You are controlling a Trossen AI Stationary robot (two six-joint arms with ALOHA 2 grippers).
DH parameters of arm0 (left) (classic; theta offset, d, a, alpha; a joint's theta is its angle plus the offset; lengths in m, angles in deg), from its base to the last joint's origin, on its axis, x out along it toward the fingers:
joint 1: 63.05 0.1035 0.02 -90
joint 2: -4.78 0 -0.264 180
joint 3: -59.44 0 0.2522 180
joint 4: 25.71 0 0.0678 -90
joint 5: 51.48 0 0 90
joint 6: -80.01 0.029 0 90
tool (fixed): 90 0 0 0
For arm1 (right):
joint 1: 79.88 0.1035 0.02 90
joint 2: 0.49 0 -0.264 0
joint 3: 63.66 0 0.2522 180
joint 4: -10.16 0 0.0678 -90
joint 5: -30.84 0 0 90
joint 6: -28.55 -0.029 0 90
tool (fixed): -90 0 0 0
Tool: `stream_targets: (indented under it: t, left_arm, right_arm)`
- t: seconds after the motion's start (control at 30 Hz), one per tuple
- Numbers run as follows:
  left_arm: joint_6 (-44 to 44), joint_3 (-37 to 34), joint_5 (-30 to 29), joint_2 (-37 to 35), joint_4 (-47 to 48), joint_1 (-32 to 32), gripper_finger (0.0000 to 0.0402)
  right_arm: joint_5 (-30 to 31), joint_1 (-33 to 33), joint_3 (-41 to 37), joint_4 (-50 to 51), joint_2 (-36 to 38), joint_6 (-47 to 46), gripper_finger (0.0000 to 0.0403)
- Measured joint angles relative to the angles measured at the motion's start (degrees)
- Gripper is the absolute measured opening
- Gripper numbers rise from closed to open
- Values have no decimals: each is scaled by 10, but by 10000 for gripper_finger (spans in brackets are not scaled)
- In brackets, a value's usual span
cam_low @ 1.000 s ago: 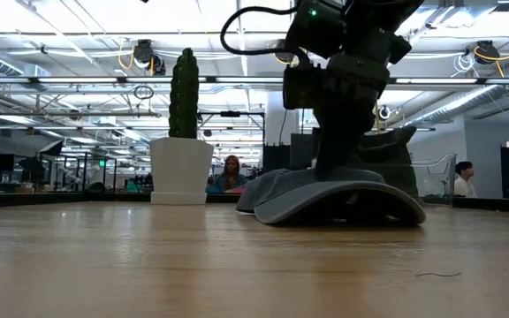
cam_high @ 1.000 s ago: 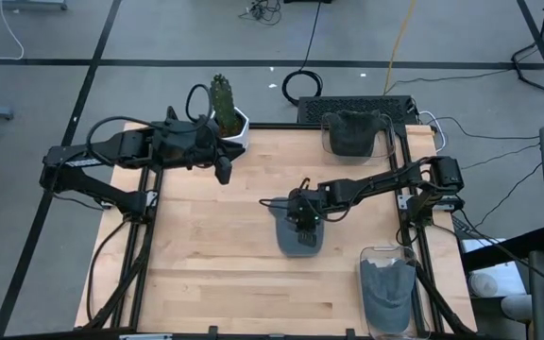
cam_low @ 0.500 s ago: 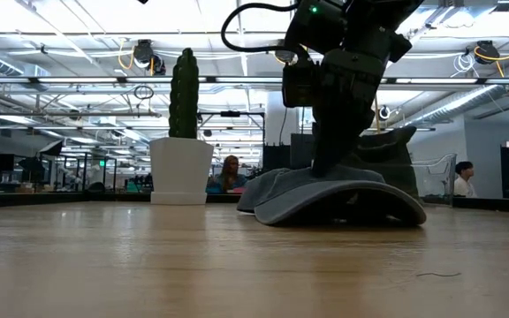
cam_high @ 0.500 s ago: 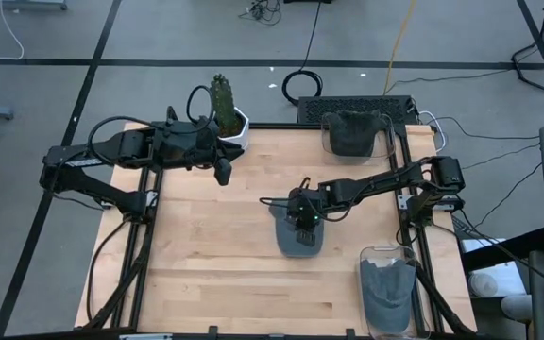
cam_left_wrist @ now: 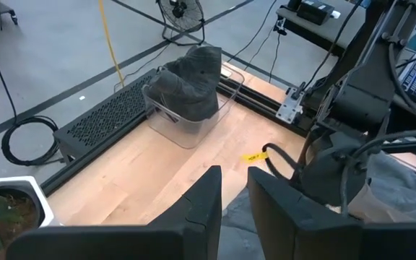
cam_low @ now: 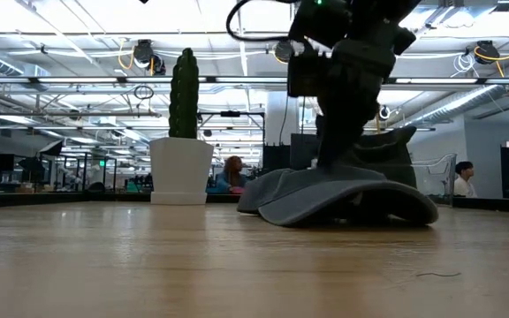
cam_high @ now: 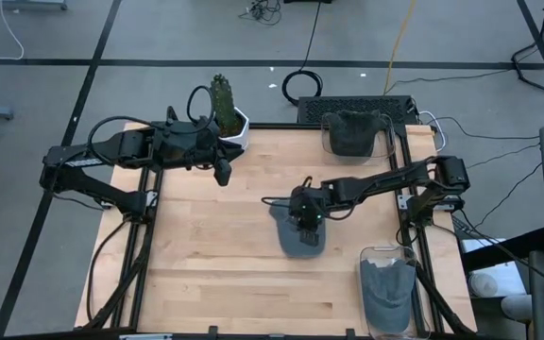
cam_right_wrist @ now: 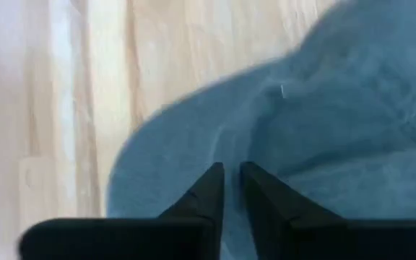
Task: Pick & Place hat
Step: Put the gray cap into the bottom transparent bin
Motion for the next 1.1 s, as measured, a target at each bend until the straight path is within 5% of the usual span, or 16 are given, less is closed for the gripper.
stream_targets:
  t: [0.43, 0.8, 1.1]
  left_arm:
    - [-43, 0, -12, 0, -32, 1, 76]
    - [-194, 1, -57, 5, -53, -4, 76]
    - [-178, 1, -52, 37, -52, -17, 76]
  right_arm:
    - [-13, 0, -20, 5, 11, 80, 146]
    - [-14, -4, -89, -29, 20, 62, 107]
    - [-11, -4, -100, -81, 37, 3, 69]
